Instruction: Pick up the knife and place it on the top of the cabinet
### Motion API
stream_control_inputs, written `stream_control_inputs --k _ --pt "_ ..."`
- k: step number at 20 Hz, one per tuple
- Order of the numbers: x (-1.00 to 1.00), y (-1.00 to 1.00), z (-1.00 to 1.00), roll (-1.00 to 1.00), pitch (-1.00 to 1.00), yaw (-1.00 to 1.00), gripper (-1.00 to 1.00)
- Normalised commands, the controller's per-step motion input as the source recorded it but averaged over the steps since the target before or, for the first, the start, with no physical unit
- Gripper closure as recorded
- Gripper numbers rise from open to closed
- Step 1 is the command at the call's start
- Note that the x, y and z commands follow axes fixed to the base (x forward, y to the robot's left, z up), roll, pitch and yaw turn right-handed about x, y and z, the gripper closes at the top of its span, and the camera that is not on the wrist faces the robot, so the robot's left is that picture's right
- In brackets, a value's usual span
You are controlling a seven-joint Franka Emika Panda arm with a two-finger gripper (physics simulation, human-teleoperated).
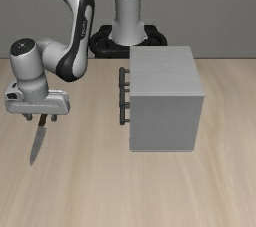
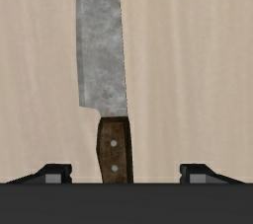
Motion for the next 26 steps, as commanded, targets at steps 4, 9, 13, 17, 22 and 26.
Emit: stream_control_inputs --k 4,9,13,17,22,26 --pt "0.00 0.00 0.00 0.00 0.00 0.00 1.00" --pt "0.00 0.00 0.60 0.00 0.00 0.00 1.00" --pt "0.00 0.00 1.00 0.00 0.00 0.00 1.00" --pt "0.00 0.00 1.00 0.00 0.00 0.00 1.00" --pt "0.00 0.00 1.00 0.00 0.00 0.00 1.00" --pt "0.00 0.00 1.00 0.00 0.00 0.00 1.00"
